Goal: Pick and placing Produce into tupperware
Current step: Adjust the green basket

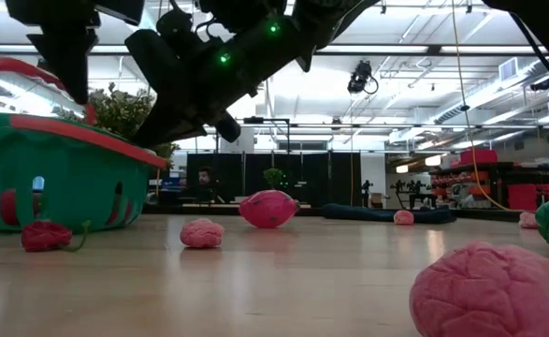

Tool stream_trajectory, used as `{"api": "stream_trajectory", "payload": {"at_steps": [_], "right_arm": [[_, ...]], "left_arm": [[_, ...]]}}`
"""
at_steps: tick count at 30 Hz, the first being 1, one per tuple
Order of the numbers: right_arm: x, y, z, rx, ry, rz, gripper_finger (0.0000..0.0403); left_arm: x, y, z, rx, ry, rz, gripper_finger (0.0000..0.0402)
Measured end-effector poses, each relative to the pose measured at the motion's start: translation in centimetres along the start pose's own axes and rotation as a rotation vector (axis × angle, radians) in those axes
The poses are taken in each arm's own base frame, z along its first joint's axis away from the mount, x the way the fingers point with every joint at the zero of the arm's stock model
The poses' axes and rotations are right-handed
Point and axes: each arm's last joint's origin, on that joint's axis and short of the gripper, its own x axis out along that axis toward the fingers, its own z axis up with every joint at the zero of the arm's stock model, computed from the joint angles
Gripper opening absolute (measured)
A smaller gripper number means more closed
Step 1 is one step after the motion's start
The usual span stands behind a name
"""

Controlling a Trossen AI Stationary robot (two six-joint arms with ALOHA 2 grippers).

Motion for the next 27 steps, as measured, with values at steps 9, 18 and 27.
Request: {"api": "stream_trajectory", "payload": {"at_steps": [9,18,27], "right_arm": [[0.0,-0.1,-0.2,0.001,0.019,-0.008,0.0],[0.0,0.0,-0.2,0.001,0.02,-0.006,0.0],[-0.1,0.1,-0.3,0.016,0.027,-0.004,0.0]], "left_arm": [[-3.2,0.0,-1.4,-0.022,0.009,-0.001,0.0004],[-4.9,-1.2,-4.2,-0.079,-0.013,-0.064,0.0005],[-6.3,-2.3,-7.9,-0.156,-0.051,-0.119,0.0004]]}}
